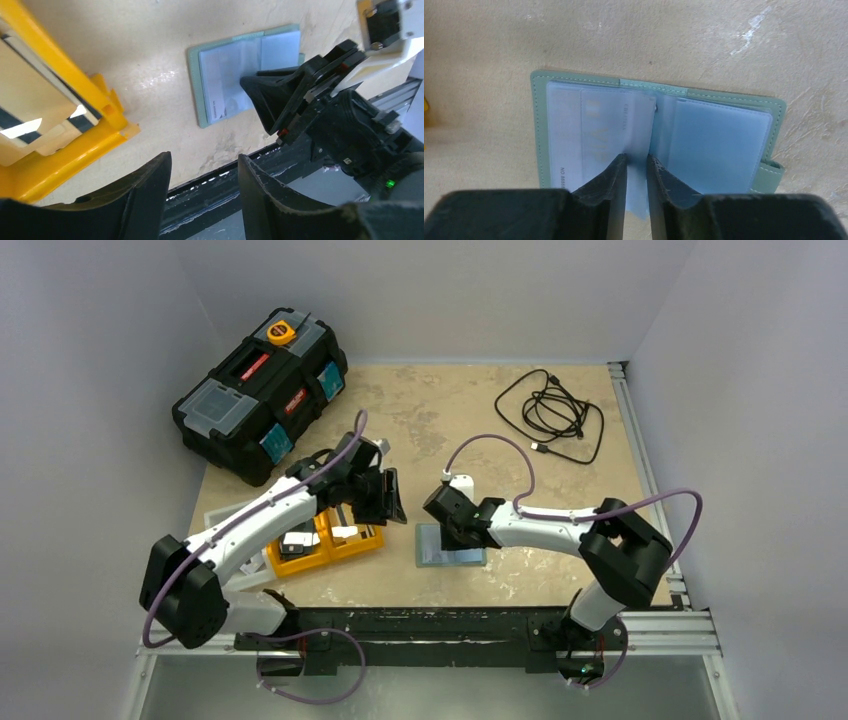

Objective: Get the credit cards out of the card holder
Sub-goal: Remove the credit card from the card holder.

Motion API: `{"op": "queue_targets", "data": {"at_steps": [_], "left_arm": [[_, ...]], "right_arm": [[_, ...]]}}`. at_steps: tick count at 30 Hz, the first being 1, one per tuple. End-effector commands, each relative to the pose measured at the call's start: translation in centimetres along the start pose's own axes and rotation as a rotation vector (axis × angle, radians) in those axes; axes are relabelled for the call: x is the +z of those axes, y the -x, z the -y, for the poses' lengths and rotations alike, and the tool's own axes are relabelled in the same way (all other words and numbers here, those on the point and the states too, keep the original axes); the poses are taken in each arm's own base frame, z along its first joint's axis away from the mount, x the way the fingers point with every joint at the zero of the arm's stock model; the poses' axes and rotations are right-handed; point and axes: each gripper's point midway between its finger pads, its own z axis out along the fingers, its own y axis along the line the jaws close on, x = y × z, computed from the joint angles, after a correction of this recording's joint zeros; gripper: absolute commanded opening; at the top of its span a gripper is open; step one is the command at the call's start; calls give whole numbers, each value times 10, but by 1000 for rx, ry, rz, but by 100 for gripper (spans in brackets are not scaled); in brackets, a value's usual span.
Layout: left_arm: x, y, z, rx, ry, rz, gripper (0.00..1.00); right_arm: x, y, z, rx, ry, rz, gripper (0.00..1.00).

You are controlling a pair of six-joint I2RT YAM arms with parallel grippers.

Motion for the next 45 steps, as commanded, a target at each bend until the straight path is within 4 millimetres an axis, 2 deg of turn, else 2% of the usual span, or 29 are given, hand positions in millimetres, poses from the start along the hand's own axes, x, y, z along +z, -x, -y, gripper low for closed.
{"op": "queue_targets", "data": {"at_steps": [1,5,10,19,30,37,41,45], "left_arm": [[14,3,29,26,-77,-14,47],[36,-5,44,31,-97,-71,39],[60,-11,61,18,-149,-129,37],[95,-22,75,-9,-191,-205,36],[129,-38,67,-45,-154,-271,34],[139,-44,64,-70,-135,-289,29],[144,-45,64,-78,-125,-291,20],[144,-44,59,-92,-96,-274,6]], "right_arm": [[-3,6,13,42,-16,34,16],[-3,5,18,71,12,34,9],[2,1,26,110,60,13,2],[5,-7,29,168,181,-18,0],[10,-13,26,189,227,-41,0],[10,-15,27,192,232,-46,0],[9,-13,27,194,235,-41,0],[4,-7,25,195,246,-24,0]]}}
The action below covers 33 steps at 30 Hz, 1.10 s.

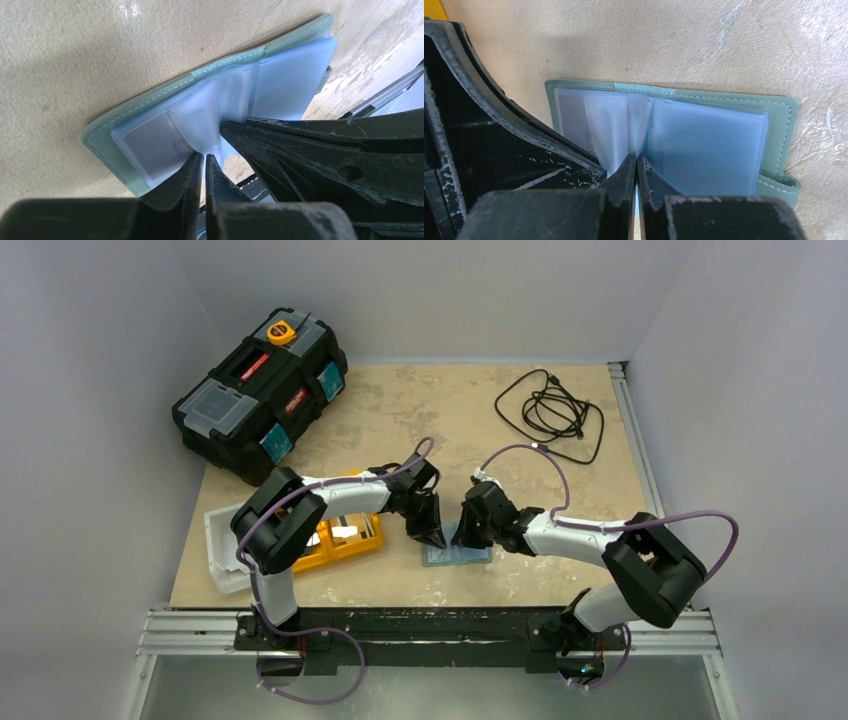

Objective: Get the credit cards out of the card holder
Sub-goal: Remove the credit card from the card holder.

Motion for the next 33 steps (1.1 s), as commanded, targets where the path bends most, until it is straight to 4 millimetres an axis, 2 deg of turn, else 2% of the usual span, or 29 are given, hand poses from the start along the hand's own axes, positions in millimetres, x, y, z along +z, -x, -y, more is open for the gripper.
{"op": "queue_targets", "data": {"at_steps": [1,4,7,8,11,14,16,21,28,33], "left_arm": [[-3,10,11,-2,-11,46,2],[-10,11,10,-1,4,72,0],[-19,12,10,5,21,97,0],[-22,12,10,8,22,106,0],[-31,12,12,20,22,125,0],[-39,13,18,36,7,138,0],[-42,13,24,48,-6,140,0],[-39,9,48,94,-66,123,0],[-20,8,84,134,-172,92,0],[0,14,93,141,-186,58,13]], "right_arm": [[-3,-4,9,-11,-25,-9,0],[-9,2,2,-18,-7,5,2],[-20,13,-8,-24,16,33,16],[-26,19,-13,-25,29,53,24],[-43,35,-25,-34,48,100,37],[-60,49,-31,-38,41,147,49],[-68,57,-27,-37,13,176,55],[-85,66,-11,-21,-68,234,60],[-113,70,1,37,-78,314,65],[-125,67,9,60,-88,333,65]]}}
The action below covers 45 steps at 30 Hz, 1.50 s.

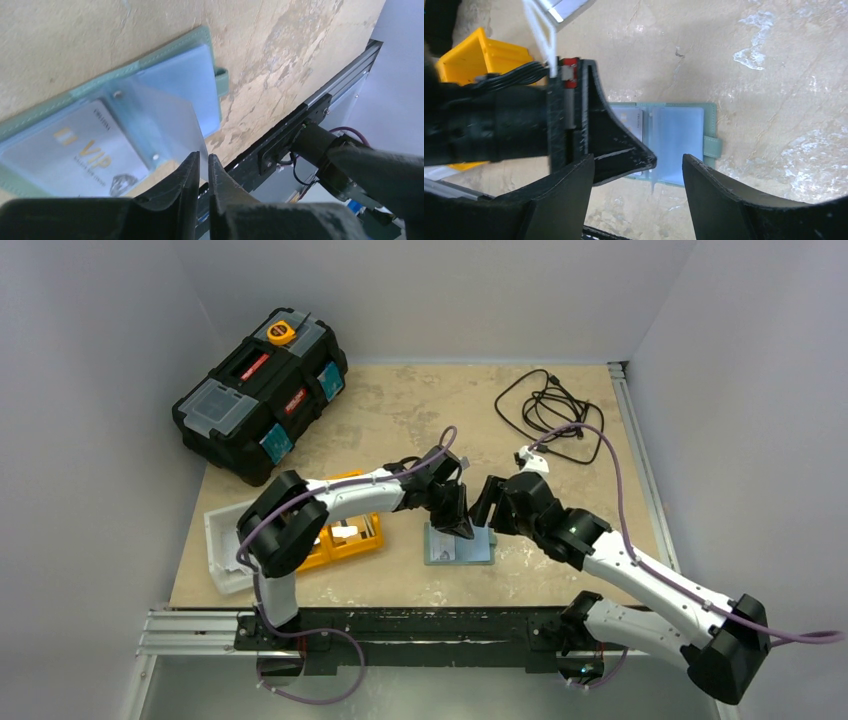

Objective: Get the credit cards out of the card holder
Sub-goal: Remove the credit card from the card holder.

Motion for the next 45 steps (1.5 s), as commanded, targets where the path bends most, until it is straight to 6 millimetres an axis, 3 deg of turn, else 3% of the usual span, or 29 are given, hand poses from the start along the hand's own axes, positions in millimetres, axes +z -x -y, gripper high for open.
{"op": "queue_targets", "data": {"at_steps": [1,6,10,17,20,25,31,38,45], "left_arm": [[17,12,21,16,-71,-11,15],[37,14,17,6,-62,-44,31],[37,16,19,19,-60,-44,40],[8,25,30,42,-72,8,50],[-12,30,20,25,-33,52,51],[-43,32,-15,-18,62,106,45],[-55,24,-58,-84,124,124,31],[-48,15,-68,-85,118,100,14],[-37,10,-76,-95,135,68,8]], "right_arm": [[-8,1,19,30,-66,29,65],[-13,0,23,46,-65,34,65],[-13,-2,21,48,-57,24,65],[-10,-4,10,49,-12,3,65],[-8,-7,3,52,22,-11,62],[3,-16,-10,49,90,-46,58],[23,-34,-29,70,174,-122,50],[49,-48,-31,46,164,-172,38],[71,-65,-19,20,106,-222,36]]}}
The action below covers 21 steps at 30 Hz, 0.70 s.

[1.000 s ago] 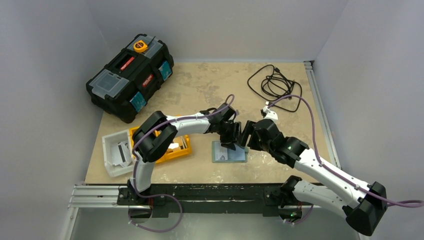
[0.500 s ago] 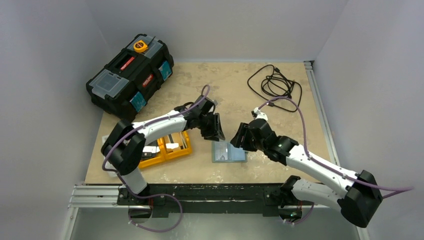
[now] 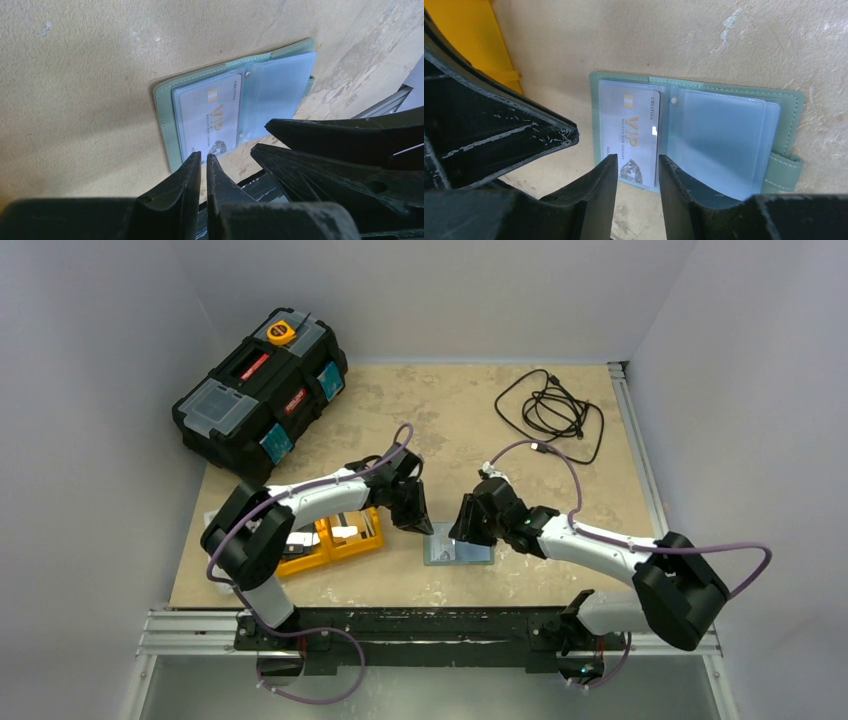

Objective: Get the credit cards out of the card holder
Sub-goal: Remove the credit card from the card holder.

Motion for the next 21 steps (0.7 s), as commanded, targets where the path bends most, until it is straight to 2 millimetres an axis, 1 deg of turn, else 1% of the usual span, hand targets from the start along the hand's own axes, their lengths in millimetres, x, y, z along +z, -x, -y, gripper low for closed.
{"op": "queue_targets", "data": {"at_steps": [1,4,6,15,21], "left_arm": [[9,-1,-1,28,-12,-15,7],[15,-3,-3,28,-7,-30,6],[18,-4,-5,26,-2,-39,5],[30,-10,-11,26,26,-64,3],[29,-17,-13,34,54,-66,2]], "right_arm": [[9,8,-8,-16,28,19,37],[17,5,-5,-17,21,13,39],[21,0,-4,-19,24,-14,40],[35,-17,2,-35,24,-81,39],[40,-20,-12,-25,102,-101,38]]}}
